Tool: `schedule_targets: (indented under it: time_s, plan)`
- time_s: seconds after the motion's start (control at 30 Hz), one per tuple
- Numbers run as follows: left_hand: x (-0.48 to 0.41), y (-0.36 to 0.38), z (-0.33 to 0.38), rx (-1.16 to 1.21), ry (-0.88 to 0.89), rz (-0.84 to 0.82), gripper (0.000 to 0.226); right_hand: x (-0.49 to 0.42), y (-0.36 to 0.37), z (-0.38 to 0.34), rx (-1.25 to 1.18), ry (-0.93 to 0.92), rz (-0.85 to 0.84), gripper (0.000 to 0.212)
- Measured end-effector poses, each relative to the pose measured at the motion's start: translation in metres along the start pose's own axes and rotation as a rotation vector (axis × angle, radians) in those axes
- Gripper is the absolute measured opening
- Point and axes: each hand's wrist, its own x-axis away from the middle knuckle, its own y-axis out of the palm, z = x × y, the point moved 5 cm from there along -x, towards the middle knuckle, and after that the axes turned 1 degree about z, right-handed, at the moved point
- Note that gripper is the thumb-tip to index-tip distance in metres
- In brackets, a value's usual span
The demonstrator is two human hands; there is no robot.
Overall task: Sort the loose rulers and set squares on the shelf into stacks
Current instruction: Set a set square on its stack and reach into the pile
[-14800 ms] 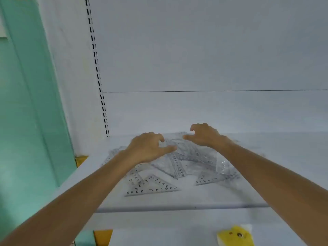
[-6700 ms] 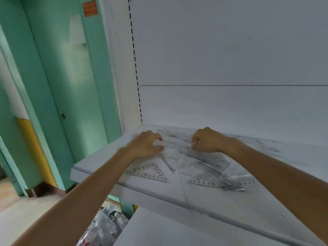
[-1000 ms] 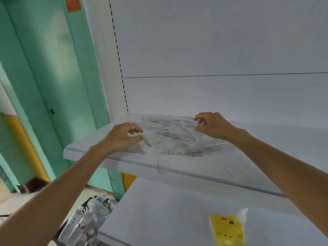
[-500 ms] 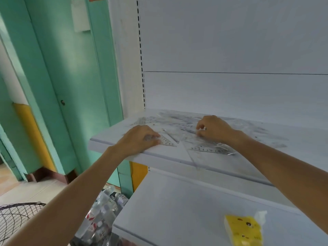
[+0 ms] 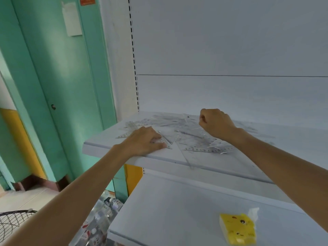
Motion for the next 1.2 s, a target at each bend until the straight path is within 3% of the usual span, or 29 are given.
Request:
schedule_targets:
  time_s: [0.13,0.23,0.4,0.53,0.87,1.07,1.2]
  plan:
    - [-0.003,-0.004,0.006,-0.149,0.045,0.001,0.053,0.008,-0.004,0.009,-0.298,0.048,-0.049,0.012]
    - [-0.004,-0.002,0.006,-0.229,0.053,-0.036,0.056,0.017,-0.004,0.008,-0.34,0.024,-0.032,0.014]
    - [-0.013,0.0,-0.005,0.112,-0.169,-0.154,0.07,0.027,-0.005,0.01,-0.309,-0.021,-0.019,0.026]
    - [-0.017,0.002,-0.005,0.26,-0.22,-0.23,0.056,0.037,-0.008,0.009,-0.283,-0.035,-0.007,0.027]
    - [-0.022,-0.004,0.018,0.332,-0.073,0.032,0.058,0.05,-0.013,0.01,-0.203,-0.094,0.004,0.032]
    - [-0.032,-0.023,0.02,0.543,-0.061,0.209,0.021,0.069,-0.03,0.049,-0.171,-0.001,0.044,0.032]
    - [-0.047,-0.03,0.044,0.68,-0.069,0.298,0.011,0.095,-0.045,0.091,-0.164,0.149,0.046,0.032]
